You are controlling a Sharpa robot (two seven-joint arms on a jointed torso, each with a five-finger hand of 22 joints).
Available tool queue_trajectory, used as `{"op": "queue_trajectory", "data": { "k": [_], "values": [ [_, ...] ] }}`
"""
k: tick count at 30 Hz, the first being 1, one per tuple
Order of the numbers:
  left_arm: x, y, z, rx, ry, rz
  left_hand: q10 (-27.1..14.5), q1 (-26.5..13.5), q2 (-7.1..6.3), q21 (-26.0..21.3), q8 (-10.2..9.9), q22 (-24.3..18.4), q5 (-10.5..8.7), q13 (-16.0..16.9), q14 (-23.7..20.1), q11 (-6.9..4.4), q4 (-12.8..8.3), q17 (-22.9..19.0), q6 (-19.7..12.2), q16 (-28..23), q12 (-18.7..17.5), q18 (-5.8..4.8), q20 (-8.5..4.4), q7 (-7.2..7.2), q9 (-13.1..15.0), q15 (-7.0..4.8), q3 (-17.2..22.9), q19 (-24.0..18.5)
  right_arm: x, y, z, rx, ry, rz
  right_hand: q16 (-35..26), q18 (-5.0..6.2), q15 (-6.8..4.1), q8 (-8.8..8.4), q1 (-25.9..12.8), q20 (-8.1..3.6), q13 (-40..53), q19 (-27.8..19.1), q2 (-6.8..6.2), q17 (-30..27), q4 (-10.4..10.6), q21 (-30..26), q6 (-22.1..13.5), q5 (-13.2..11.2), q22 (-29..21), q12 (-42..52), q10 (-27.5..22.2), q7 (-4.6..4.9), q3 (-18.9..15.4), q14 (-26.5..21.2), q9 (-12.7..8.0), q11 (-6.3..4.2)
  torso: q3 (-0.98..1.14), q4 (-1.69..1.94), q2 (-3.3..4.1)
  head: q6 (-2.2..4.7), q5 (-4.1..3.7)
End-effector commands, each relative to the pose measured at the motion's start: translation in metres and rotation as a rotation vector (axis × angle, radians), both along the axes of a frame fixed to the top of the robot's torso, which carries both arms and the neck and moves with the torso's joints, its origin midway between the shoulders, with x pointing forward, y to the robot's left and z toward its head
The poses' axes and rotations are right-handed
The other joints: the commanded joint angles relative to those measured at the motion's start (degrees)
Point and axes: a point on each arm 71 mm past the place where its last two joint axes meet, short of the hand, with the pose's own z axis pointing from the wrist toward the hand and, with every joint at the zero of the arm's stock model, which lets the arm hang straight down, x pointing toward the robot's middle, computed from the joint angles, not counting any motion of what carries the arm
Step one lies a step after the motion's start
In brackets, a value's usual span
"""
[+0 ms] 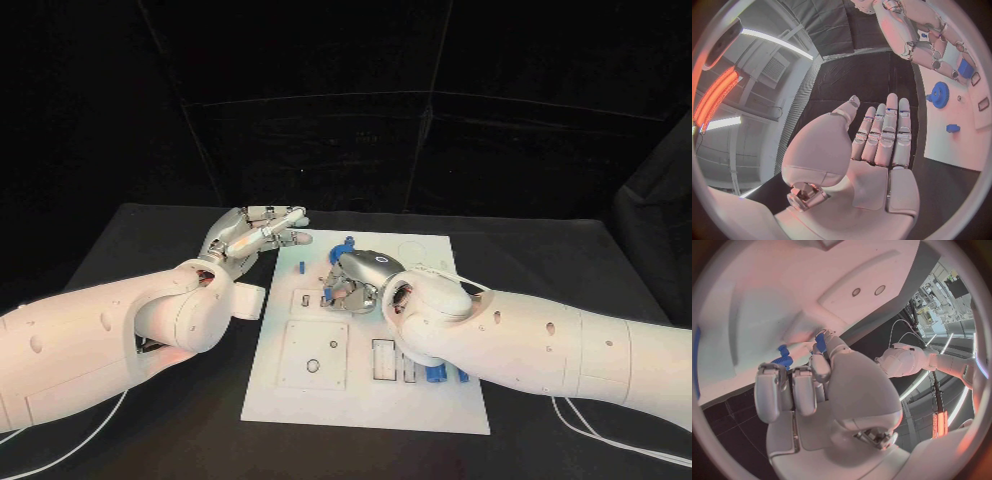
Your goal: Assemble the parts on the task board
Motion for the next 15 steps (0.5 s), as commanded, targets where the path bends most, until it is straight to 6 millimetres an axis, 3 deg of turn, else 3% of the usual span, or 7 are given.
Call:
{"op": "queue_trajectory", "data": {
  "k": [1,15],
  "values": [
    [0.0001,-0.0013,0.0016,-0.010,-0.005,-0.012,0.48,0.25,0.33,-0.16,-0.18,-0.05,0.00,-0.01,0.37,0.08,-0.31,0.07,0.27,-0.25,-0.20,0.85,-0.06,-0.04,-0.02,0.13,0.09,0.40,0.0001,-0.0012,0.0001,-0.033,-0.018,-0.006,0.01,-0.60,0.07,0.13,-0.48,-0.12,0.10,-0.01,-0.17,6.57,0.01,-0.02,1.32,0.24,6.54,0.17,0.26,-0.89,0.46,4.23,-0.04,-0.08,0.01,-0.03,0.03,-0.10,0.09],
    [0.0006,-0.0014,0.0008,-0.010,0.002,-0.018,0.51,0.26,0.35,-0.18,-0.20,-0.07,0.00,-0.02,0.38,0.08,-0.37,0.08,0.30,-0.29,-0.21,0.85,-0.06,-0.04,-0.02,0.12,0.15,0.41,-0.0018,-0.0059,-0.0031,-0.065,-0.011,-0.008,-0.13,-0.58,0.10,-0.02,-1.11,-0.10,-0.16,-0.06,-1.00,6.35,-0.03,-0.07,1.35,0.13,6.47,-0.19,0.12,-0.84,0.60,4.18,-0.08,-0.04,-0.03,-0.03,-0.01,0.09,0.30]
  ]
}}
